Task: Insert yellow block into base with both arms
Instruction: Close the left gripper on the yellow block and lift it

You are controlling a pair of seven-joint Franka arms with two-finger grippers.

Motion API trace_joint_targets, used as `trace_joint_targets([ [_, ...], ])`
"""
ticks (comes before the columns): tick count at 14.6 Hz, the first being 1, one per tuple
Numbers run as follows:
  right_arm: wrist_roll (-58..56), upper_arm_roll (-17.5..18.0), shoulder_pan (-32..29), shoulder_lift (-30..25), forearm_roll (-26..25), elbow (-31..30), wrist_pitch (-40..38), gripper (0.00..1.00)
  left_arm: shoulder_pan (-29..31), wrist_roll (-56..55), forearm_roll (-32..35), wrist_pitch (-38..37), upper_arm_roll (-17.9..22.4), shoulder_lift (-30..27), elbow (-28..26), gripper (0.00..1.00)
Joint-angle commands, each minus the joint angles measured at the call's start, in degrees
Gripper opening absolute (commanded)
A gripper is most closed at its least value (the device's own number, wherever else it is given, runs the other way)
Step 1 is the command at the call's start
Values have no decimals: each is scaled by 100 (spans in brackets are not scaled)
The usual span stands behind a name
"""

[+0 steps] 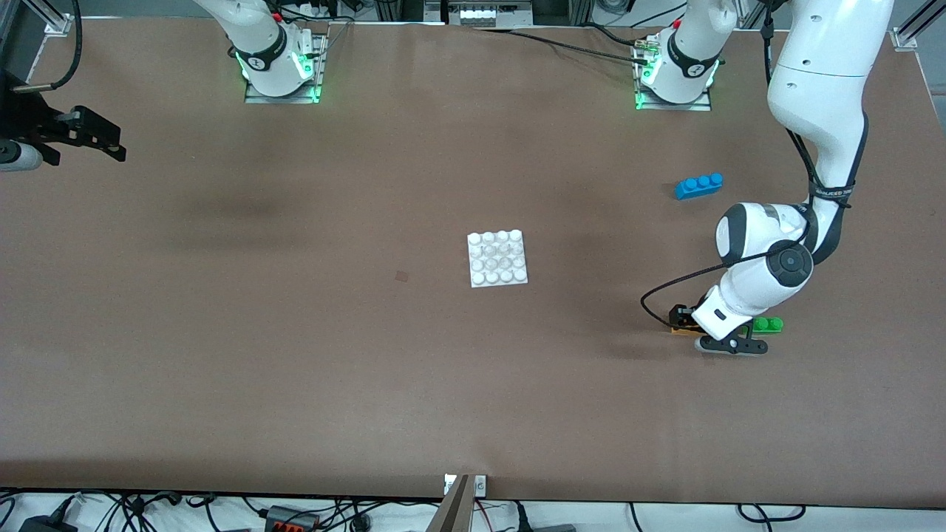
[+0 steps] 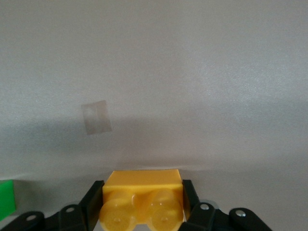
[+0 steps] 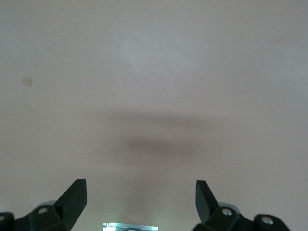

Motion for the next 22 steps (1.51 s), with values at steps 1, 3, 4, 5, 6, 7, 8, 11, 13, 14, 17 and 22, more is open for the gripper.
trace_joint_targets([
  [1, 94, -25, -11, 39, 195, 30, 32, 100, 36, 145, -18, 2, -11, 26, 73, 71],
  [3, 94, -25, -11, 30, 204, 30, -20, 100, 36, 162, -18, 2, -11, 26, 73, 66],
  [4, 94, -25, -11, 30, 204, 30, -12, 100, 36, 223, -18, 2, -11, 26, 73, 66],
  [5, 94, -25, -11, 30, 204, 30, 6, 100, 45, 285, -27, 2, -11, 26, 73, 62],
  [6, 94, -25, -11, 30, 204, 30, 6, 100, 45, 303, -27, 2, -2, 26, 73, 60],
  [7, 94, -25, -11, 30, 204, 30, -3, 100, 45, 303, -27, 2, -11, 26, 73, 58],
  [8, 94, -25, -11, 30, 204, 30, -3, 100, 36, 294, -27, 2, -2, 18, 81, 57],
  [11, 94, -25, -20, 39, 204, 30, 6, 100, 36, 338, -18, -24, -2, 9, 142, 54],
  [13, 94, -25, -20, 39, 204, 30, 6, 100, 27, 347, -18, -138, -11, -17, 222, 54],
  [14, 94, -34, -20, 39, 204, 30, 6, 100, 1, 347, -35, -330, -11, -35, 309, 54],
  [17, 94, -34, -29, 39, 204, 30, 6, 100, -43, 251, -106, -1618, -124, -70, 1088, 54],
  [22, 94, -42, -29, 39, 204, 30, 6, 100, -323, -40, -106, -2740, -467, -105, 1743, 52],
])
